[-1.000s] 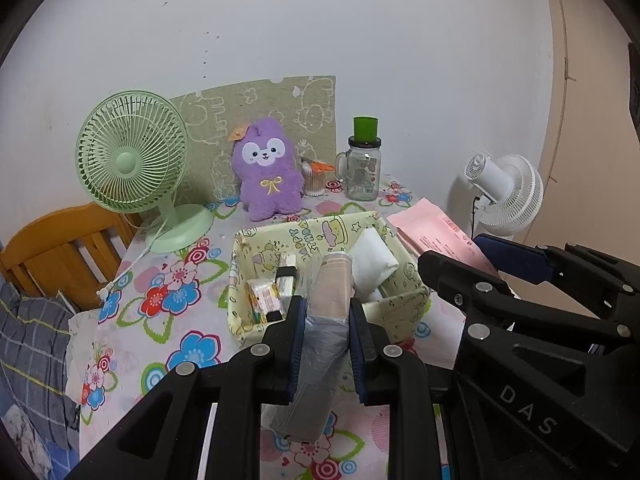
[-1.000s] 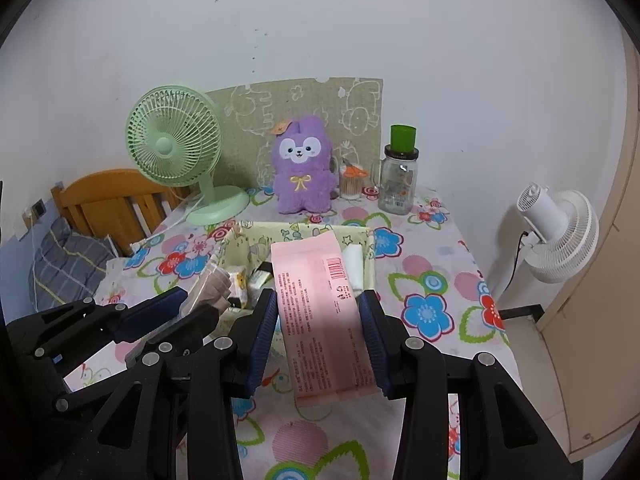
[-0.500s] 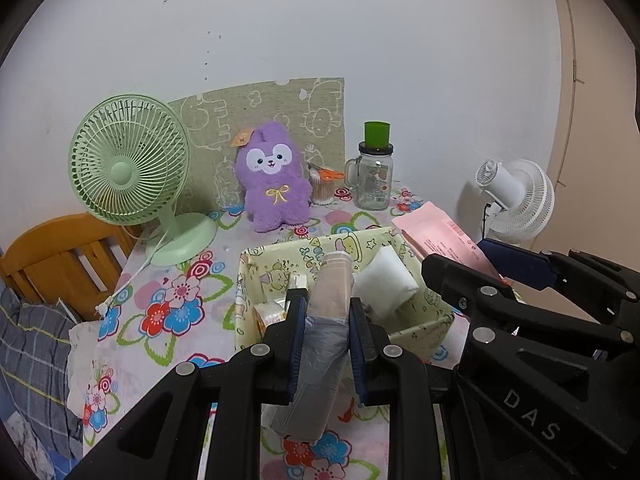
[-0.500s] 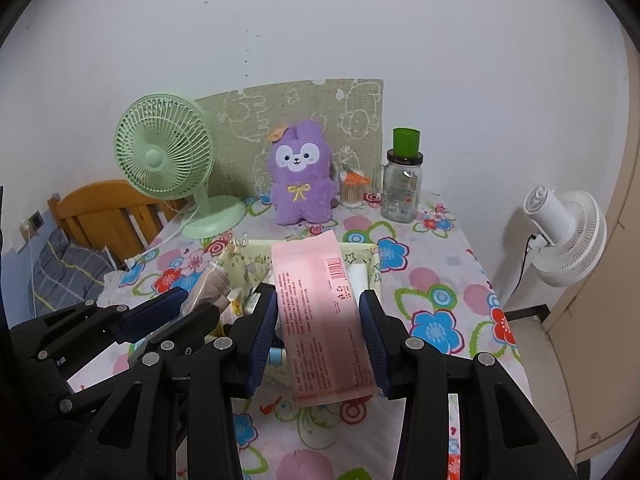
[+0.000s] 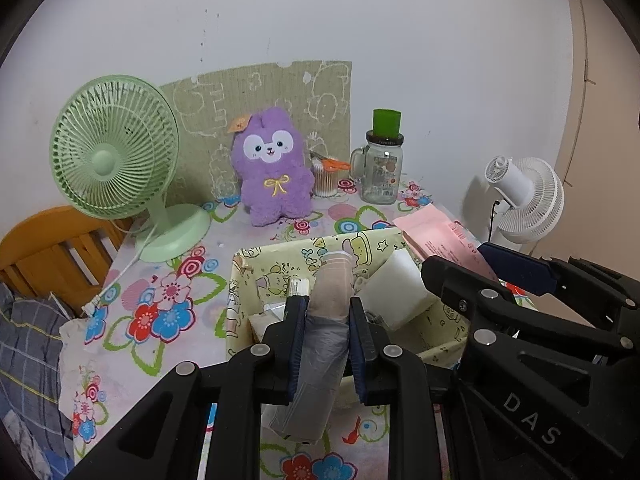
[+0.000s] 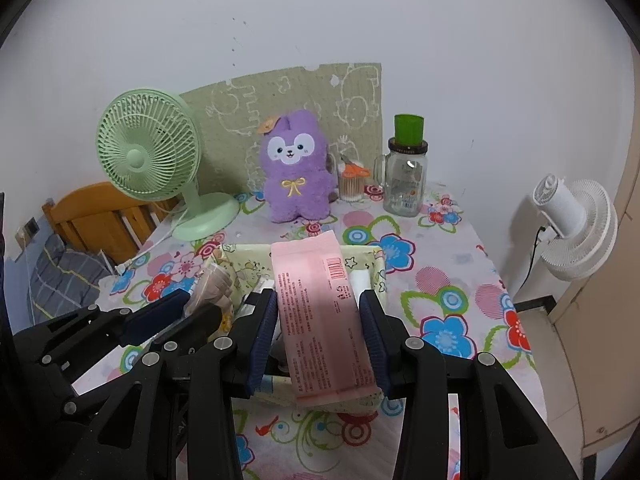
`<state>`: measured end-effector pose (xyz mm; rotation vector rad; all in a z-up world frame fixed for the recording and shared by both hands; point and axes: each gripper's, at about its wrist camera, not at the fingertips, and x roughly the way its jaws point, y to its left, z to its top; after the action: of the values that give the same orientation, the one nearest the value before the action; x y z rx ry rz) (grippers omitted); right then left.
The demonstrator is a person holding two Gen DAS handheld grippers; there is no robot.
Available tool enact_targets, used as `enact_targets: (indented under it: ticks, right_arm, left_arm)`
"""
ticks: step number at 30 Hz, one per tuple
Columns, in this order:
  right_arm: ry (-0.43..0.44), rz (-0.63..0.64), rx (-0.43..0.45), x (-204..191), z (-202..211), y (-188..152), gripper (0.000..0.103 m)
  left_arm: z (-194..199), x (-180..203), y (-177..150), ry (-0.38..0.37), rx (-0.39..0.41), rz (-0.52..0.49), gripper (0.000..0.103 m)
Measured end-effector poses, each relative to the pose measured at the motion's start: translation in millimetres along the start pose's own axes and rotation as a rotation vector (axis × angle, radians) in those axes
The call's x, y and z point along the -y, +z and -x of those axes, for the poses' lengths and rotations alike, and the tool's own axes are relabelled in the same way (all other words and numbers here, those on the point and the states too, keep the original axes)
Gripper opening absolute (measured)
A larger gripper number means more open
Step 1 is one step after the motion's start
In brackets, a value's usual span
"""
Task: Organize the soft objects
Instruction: 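Carry the white roll and pink packet with both tools over the basket, then open the left tool to drop the white roll in the basket while the right releases the packet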
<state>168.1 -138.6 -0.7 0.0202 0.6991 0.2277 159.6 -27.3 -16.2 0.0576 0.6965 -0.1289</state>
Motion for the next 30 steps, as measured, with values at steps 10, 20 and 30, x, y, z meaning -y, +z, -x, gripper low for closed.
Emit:
enact_targets:
  ticks: [10, 20, 30]
  right_arm:
    - [-0.012, -0.010, -0.038, 4, -29, 5, 0.046]
    - [-0.003, 0.009, -0.090, -2, -61, 5, 0.046]
    - [0.017, 0.030, -0.144, -14, -87, 3, 0.046]
  left_arm:
    - [-38, -9, 3, -0.015, -0.051, 0.044, 0.020]
    - [-70, -25, -2, -0.022, -0.101, 0.108, 0.046]
    - [-71, -29, -8, -0.025, -0.134, 0.081, 0.079]
